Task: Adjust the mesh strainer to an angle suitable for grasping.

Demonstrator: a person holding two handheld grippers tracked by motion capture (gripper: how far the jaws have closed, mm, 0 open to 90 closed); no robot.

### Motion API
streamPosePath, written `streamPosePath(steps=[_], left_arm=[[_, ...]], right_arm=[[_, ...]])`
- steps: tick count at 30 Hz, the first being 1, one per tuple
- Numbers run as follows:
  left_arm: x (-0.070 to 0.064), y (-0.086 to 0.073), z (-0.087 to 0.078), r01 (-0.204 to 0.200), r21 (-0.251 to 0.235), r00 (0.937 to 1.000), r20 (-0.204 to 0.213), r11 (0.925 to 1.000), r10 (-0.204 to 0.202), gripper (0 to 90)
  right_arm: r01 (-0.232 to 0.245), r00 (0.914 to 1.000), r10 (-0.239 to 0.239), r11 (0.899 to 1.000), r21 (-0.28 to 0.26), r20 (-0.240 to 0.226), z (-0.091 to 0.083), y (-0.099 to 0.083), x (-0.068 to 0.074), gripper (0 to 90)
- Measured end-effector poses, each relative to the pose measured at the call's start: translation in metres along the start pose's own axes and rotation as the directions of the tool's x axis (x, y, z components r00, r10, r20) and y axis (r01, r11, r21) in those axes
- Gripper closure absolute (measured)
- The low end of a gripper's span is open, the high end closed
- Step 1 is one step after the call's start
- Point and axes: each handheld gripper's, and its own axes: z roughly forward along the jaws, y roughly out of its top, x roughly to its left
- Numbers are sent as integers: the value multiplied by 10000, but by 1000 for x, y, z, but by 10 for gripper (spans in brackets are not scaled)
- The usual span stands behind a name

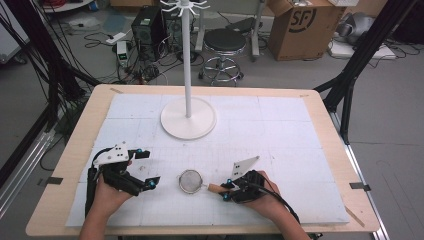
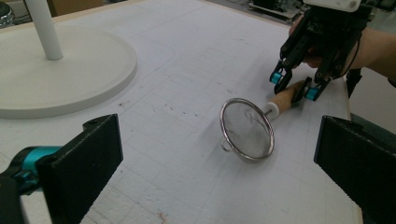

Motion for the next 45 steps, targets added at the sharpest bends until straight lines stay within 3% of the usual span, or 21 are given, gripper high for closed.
streamPosePath(steps=[4,7,12,14,21,26,32,45], left_arm=[[0,0,0,20,22,10000,33,10000,-20,17],[0,0,0,11,26,10000,24,10000,-11,17],[0,-1,1,14,73,10000,12,10000,-14,17],[0,-1,1,6,92,10000,39,10000,-7,17],[0,-1,1,9,87,10000,30,10000,-9,17],[0,-1,1,18,94,10000,39,10000,-18,17],[0,-1,3,12,148,10000,62,9999,-13,17],[1,-2,4,108,127,9999,34,9999,-108,17]], right_arm=[[478,9984,-479,9988,-60,-306,6,5,7,699],[612,9981,-612,9981,-24,-108,7,5,8,671],[388,9991,-388,9992,24,185,3,2,6,492],[429,9984,-438,9988,251,368,3,0,6,482],[138,9962,-153,9997,184,860,-4,-6,-2,447],[-288,9877,274,9996,65,1540,-11,-13,-12,439],[-1049,9676,1077,9942,-242,2283,-19,-19,-26,436],[-1814,9397,1944,9808,-718,2813,-18,-22,-51,423]])
